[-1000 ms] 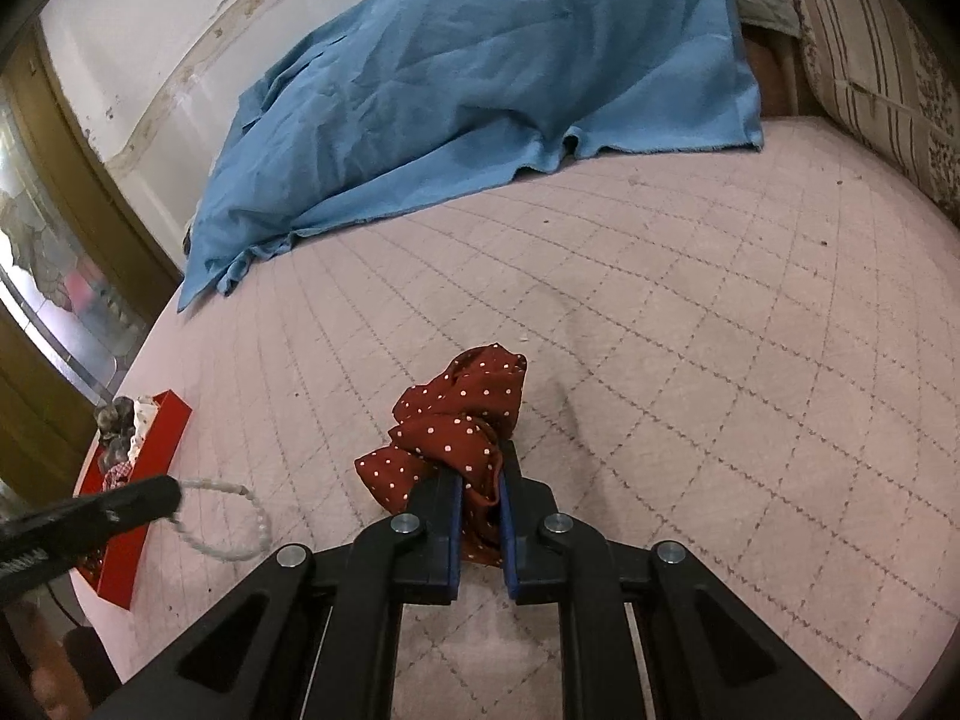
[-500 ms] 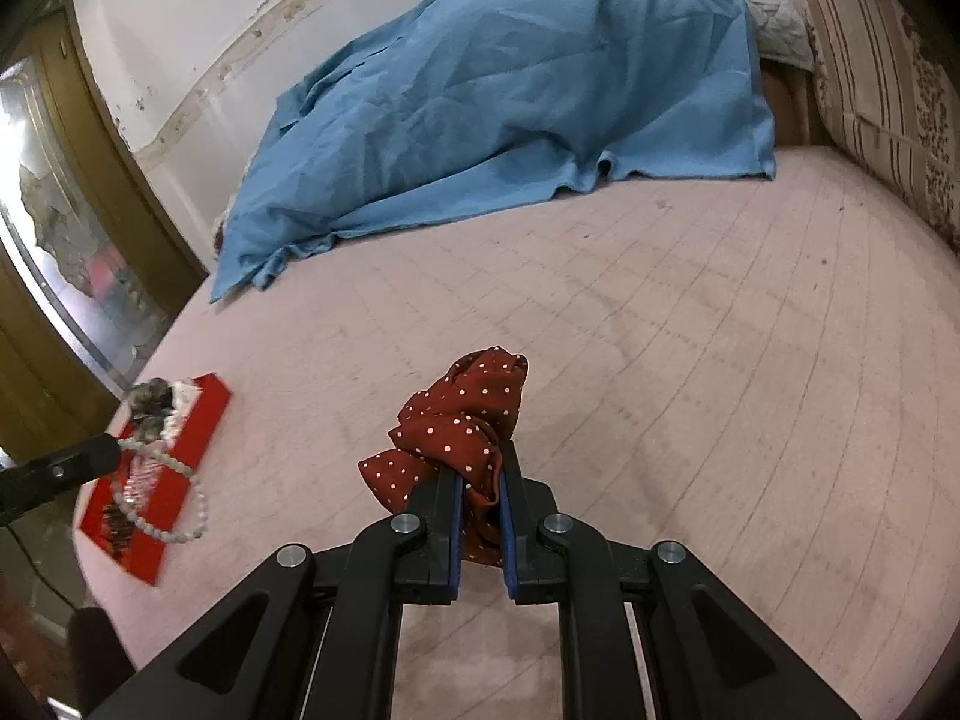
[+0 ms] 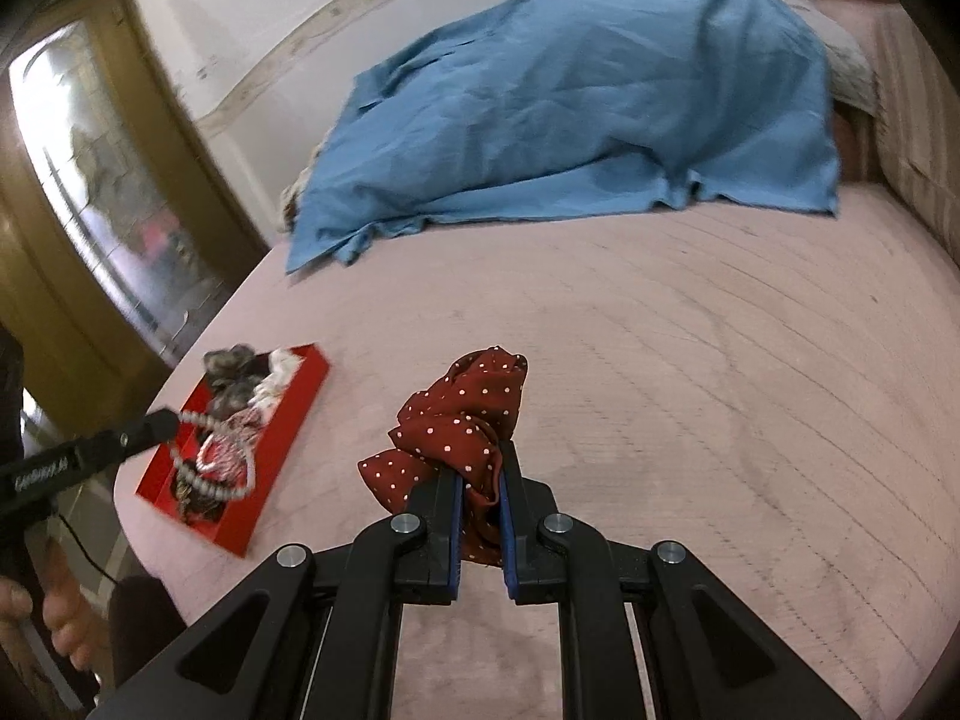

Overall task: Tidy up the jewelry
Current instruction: 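Carry the pearl bracelet and polka-dot scrunchie into the red tray and open both tools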

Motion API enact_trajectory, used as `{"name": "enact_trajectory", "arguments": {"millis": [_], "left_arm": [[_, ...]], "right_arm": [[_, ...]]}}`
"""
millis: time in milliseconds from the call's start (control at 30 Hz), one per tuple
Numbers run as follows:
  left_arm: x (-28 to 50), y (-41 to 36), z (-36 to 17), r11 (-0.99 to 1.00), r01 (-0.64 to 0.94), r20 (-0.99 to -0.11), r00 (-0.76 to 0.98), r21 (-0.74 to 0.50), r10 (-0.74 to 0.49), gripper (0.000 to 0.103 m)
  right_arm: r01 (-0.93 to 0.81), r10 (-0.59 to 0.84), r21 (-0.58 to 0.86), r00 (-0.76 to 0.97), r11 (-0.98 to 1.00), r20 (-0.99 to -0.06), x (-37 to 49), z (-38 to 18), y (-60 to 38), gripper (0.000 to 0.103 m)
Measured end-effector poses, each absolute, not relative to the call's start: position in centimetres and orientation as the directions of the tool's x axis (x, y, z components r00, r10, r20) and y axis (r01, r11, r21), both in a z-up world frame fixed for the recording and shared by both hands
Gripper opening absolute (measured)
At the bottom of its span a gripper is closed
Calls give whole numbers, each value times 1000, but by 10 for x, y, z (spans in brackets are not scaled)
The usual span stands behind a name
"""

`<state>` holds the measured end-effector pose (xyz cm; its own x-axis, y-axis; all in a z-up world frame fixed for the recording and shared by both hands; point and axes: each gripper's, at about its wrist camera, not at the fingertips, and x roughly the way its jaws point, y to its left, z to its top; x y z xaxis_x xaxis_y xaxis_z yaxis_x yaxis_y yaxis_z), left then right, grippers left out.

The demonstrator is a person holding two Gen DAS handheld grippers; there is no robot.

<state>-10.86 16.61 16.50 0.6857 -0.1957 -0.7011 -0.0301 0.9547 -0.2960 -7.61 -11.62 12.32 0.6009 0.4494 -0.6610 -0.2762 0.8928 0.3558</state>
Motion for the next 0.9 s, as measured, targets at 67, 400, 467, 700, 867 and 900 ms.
{"name": "enact_trajectory", "arguments": {"millis": [67, 400, 467, 700, 867, 900], "left_arm": [[-113, 186, 167, 951, -67, -696, 697, -301, -171, 5], [-132, 271, 153, 908, -254, -693, 719, -332, -53, 5], [-135, 283, 149, 899, -275, -695, 718, -340, -43, 5], [-126, 332, 133, 860, -309, -670, 741, -406, -50, 5], [-109, 369, 107, 799, -342, -666, 740, -495, -96, 5], [-108, 373, 104, 791, -345, -665, 740, -505, -102, 5]], "right_arm": [[-309, 462, 344, 590, 887, -662, -81, 127, -102, 11], [-411, 509, 320, 528, 854, -680, -89, 135, -52, 11], [-429, 511, 309, 516, 849, -688, -90, 135, -41, 11], [-488, 520, 278, 478, 827, -708, -85, 141, -1, 11], [-543, 537, 264, 439, 797, -720, -77, 149, 44, 11], [-557, 542, 260, 430, 789, -722, -75, 151, 55, 11]]}}
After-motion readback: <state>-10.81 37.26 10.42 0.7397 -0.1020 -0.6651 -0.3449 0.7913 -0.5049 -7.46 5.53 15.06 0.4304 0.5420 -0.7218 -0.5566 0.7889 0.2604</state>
